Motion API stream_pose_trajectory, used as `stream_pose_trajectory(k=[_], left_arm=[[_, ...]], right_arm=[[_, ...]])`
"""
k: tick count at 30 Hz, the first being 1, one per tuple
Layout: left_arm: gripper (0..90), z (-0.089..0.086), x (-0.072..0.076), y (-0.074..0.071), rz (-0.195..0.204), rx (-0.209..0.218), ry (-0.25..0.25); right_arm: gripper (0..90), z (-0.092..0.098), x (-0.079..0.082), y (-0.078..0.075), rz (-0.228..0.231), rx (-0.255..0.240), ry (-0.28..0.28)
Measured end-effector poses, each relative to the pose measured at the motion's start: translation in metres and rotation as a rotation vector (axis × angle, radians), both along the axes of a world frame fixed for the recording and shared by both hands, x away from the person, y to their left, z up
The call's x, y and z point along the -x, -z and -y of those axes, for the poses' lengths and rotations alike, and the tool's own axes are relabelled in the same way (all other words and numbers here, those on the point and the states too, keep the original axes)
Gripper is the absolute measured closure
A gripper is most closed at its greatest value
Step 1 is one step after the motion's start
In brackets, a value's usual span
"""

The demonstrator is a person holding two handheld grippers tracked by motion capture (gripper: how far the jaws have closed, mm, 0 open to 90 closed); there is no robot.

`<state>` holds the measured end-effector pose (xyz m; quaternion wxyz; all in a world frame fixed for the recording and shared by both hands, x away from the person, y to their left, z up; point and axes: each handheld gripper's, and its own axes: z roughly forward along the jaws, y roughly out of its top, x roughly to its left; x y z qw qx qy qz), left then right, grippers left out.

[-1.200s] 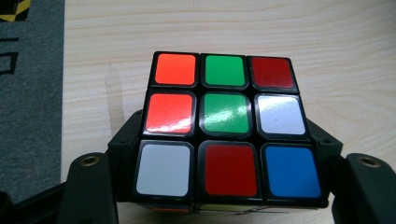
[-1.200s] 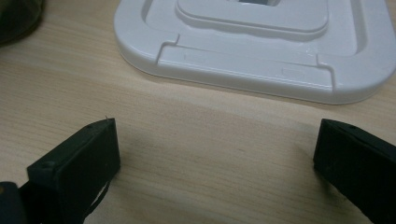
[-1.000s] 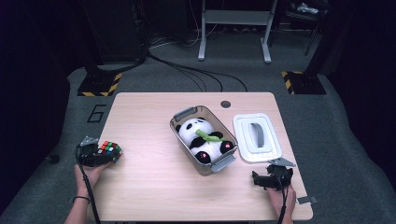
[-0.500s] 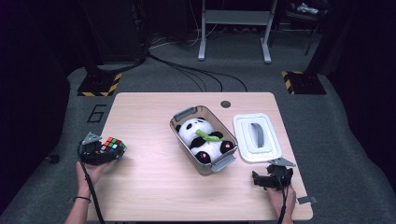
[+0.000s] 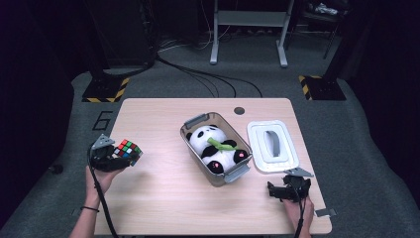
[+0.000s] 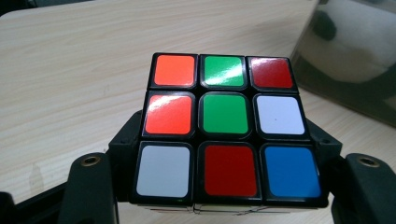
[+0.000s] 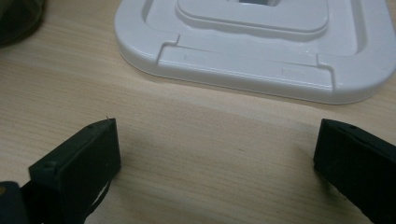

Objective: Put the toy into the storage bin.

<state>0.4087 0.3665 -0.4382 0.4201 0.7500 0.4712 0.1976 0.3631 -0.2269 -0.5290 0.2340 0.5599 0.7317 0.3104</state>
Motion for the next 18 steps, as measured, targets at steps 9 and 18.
stream_pose_trajectory(k=[9,18], left_arm=[[33.9,0.015,0.002,-0.018,0.026,0.004,0.039],[33.9,0.032,0.001,-0.035,0.044,0.002,0.091]], right_arm=[[0.0,0.000,0.000,0.000,0.001,0.000,0.000],[0.0,0.000,0.000,0.000,0.001,0.000,0.000]])
